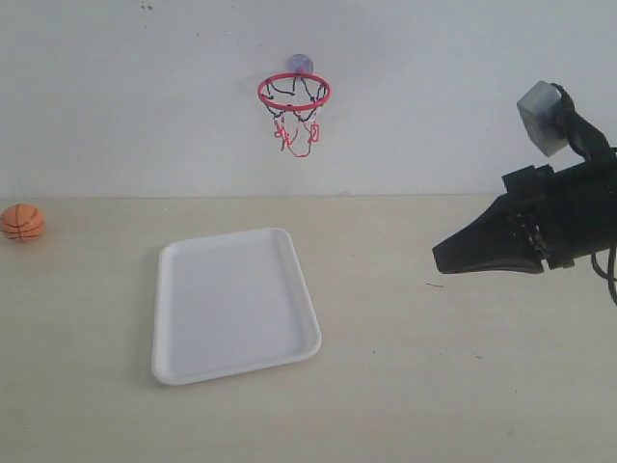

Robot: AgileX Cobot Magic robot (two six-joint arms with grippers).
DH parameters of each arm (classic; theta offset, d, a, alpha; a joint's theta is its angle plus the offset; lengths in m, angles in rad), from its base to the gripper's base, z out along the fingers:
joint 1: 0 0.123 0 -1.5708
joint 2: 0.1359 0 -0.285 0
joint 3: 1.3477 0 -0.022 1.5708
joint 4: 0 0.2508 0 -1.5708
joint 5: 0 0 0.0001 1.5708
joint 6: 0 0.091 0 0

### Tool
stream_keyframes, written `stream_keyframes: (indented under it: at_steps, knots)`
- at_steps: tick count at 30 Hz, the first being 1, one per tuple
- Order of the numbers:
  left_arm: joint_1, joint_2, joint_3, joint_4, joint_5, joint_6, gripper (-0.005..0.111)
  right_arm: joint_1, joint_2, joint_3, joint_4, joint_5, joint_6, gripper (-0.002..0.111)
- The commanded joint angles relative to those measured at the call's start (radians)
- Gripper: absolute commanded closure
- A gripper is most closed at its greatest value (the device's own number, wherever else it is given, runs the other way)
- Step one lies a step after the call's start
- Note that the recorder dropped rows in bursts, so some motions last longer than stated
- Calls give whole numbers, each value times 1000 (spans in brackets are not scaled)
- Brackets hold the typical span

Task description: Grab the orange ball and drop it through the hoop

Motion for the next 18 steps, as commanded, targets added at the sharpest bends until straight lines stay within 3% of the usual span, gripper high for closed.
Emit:
stream_keyframes:
  at_steps: [1,7,13,18]
  knots:
    - [3,-4,4,-3,-12,-7,103,-5,2,1,21,0,-11,109]
    - [3,-4,4,-3,-12,-7,103,25,-43,1,104,-72,-28,109]
    - [3,-4,4,-3,-12,-7,103,162,-269,90,100,-517,-59,109]
    - [3,-4,4,-3,-12,-7,103,259,-630,325,100,-967,-88,109]
